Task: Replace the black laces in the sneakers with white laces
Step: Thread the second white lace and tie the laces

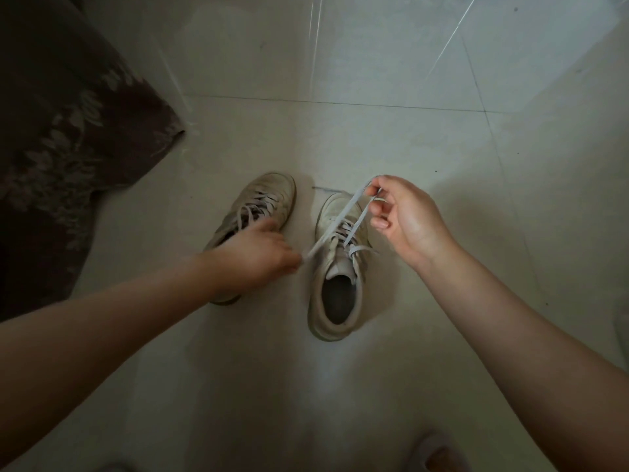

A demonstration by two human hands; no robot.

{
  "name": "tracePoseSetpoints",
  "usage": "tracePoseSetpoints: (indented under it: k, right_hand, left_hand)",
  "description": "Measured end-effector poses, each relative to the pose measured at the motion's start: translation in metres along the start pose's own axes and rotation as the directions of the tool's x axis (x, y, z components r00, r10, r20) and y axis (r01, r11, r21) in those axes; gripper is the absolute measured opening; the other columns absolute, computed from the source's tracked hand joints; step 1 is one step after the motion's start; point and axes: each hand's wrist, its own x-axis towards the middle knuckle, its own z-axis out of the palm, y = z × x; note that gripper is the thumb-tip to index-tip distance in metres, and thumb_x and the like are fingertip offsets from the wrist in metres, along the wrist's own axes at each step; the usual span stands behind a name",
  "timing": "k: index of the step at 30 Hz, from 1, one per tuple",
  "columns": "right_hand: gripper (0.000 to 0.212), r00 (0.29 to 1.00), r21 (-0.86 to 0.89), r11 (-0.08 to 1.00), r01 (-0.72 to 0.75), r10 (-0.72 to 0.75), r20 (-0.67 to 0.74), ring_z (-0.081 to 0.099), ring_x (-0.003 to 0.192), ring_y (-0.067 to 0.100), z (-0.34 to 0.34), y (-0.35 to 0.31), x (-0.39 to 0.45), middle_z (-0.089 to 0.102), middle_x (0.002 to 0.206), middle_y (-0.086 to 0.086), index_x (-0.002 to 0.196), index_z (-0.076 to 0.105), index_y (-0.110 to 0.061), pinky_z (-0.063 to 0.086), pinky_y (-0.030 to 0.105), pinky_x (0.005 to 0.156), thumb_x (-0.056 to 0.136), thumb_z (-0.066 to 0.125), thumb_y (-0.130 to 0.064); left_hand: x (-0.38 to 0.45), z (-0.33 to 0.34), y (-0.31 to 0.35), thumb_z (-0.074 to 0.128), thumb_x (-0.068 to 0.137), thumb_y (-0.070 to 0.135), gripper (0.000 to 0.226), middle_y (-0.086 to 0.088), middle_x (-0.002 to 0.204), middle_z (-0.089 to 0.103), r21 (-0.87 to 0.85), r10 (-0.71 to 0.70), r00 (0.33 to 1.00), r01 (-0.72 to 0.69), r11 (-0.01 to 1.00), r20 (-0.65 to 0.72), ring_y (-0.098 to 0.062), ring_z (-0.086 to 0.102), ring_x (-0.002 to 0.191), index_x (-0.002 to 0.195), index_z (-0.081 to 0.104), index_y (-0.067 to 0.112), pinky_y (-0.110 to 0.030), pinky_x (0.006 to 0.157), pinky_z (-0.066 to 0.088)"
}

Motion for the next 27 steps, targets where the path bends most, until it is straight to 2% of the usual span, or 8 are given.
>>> tracePoseSetpoints:
  k: [3, 5, 7, 9, 10, 13, 18, 27]
  right_hand:
    - [0.006, 0.998, -0.074, 0.996, 0.058, -0.059, -0.008, 0.046, 0.054, 0.009, 0.007, 0.003, 0.0, 0.058, 0.084, 0.001, 0.092, 0.056, -0.012, 0.031, 0.019, 0.045, 0.093, 0.052, -0.009]
    - [0.02, 0.98, -0.394, 0.91, 0.129, -0.178, -0.089, 0.055, 0.064, 0.008, 0.004, 0.011, 0.003, 0.056, 0.1, -0.001, 0.11, 0.052, -0.017, 0.04, 0.018, 0.057, 0.091, 0.058, -0.015]
    - [0.034, 0.919, -0.676, 0.7, 0.23, -0.385, -0.086, 0.054, 0.072, 0.007, -0.002, 0.023, -0.001, 0.048, 0.11, -0.002, 0.118, 0.048, -0.017, 0.041, 0.016, 0.069, 0.087, 0.063, -0.02]
    - [0.031, 0.808, -0.777, 0.484, 0.402, -0.587, 0.052, 0.048, 0.072, 0.008, -0.007, 0.037, -0.011, 0.043, 0.107, -0.002, 0.112, 0.052, -0.012, 0.038, 0.009, 0.069, 0.085, 0.065, -0.018]
    - [0.027, 0.762, -0.794, 0.399, 0.46, -0.636, 0.122, 0.046, 0.073, 0.009, -0.01, 0.044, -0.015, 0.043, 0.102, -0.001, 0.106, 0.055, -0.011, 0.039, 0.01, 0.068, 0.083, 0.066, -0.018]
    - [0.009, 0.776, -0.847, 0.241, 0.474, -0.569, 0.272, 0.048, 0.078, 0.015, -0.018, 0.06, -0.019, 0.046, 0.087, -0.003, 0.085, 0.063, -0.013, 0.043, 0.026, 0.067, 0.081, 0.068, -0.02]
    - [0.003, 0.809, -0.892, 0.039, 0.45, -0.44, 0.389, 0.051, 0.078, 0.028, -0.021, 0.077, -0.014, 0.051, 0.076, 0.002, 0.074, 0.073, -0.016, 0.041, 0.032, 0.069, 0.071, 0.073, -0.015]
    - [0.013, 0.89, -0.928, 0.101, 0.36, -0.336, 0.308, 0.049, 0.085, 0.022, -0.011, 0.076, -0.007, 0.047, 0.078, -0.005, 0.087, 0.076, -0.018, 0.034, 0.03, 0.074, 0.079, 0.068, -0.024]
  left_hand:
    - [0.007, -0.003, 0.024, 0.031, 0.101, 0.039, 0.028, -0.006, 0.089, 0.066, -0.085, -0.219, 0.975, 0.22, 0.972, 0.027, -0.03, 0.063, 0.084, 0.108, 0.052, 0.022, -0.029, 0.065, 0.036]
    - [0.016, -0.008, 0.031, 0.034, 0.1, 0.035, 0.025, -0.005, 0.083, 0.062, -0.348, -0.436, 0.9, 0.413, 0.841, 0.014, -0.027, 0.06, 0.079, 0.1, 0.053, 0.018, -0.03, 0.063, 0.039]
    - [0.028, -0.009, 0.028, 0.039, 0.1, 0.024, 0.021, -0.003, 0.073, 0.055, -0.741, -0.604, 0.789, 0.473, 0.477, 0.115, -0.021, 0.054, 0.067, 0.086, 0.052, 0.015, -0.027, 0.061, 0.041]
    - [0.035, -0.013, 0.027, 0.041, 0.099, 0.015, 0.018, -0.003, 0.068, 0.05, -0.906, -0.628, 0.725, 0.417, 0.075, 0.283, -0.013, 0.049, 0.053, 0.083, 0.05, 0.014, -0.023, 0.051, 0.042]
    - [0.037, -0.014, 0.026, 0.043, 0.098, 0.013, 0.016, -0.003, 0.069, 0.051, -0.923, -0.616, 0.724, 0.386, -0.012, 0.311, -0.009, 0.051, 0.049, 0.084, 0.049, 0.014, -0.02, 0.049, 0.043]
    - [0.038, -0.015, 0.029, 0.051, 0.095, 0.01, 0.005, -0.005, 0.08, 0.065, -0.925, -0.594, 0.733, 0.376, -0.054, 0.332, -0.004, 0.062, 0.056, 0.09, 0.052, 0.011, -0.015, 0.05, 0.046]
    - [0.038, -0.008, 0.03, 0.064, 0.086, 0.006, 0.007, -0.012, 0.088, 0.069, -0.905, -0.655, 0.672, 0.422, -0.046, 0.346, -0.013, 0.067, 0.07, 0.09, 0.058, 0.008, -0.014, 0.051, 0.05]
    - [0.039, -0.003, 0.03, 0.068, 0.085, 0.014, 0.006, -0.003, 0.074, 0.066, -0.851, -0.674, 0.684, 0.501, 0.156, 0.28, -0.006, 0.062, 0.064, 0.086, 0.068, 0.008, -0.013, 0.051, 0.05]
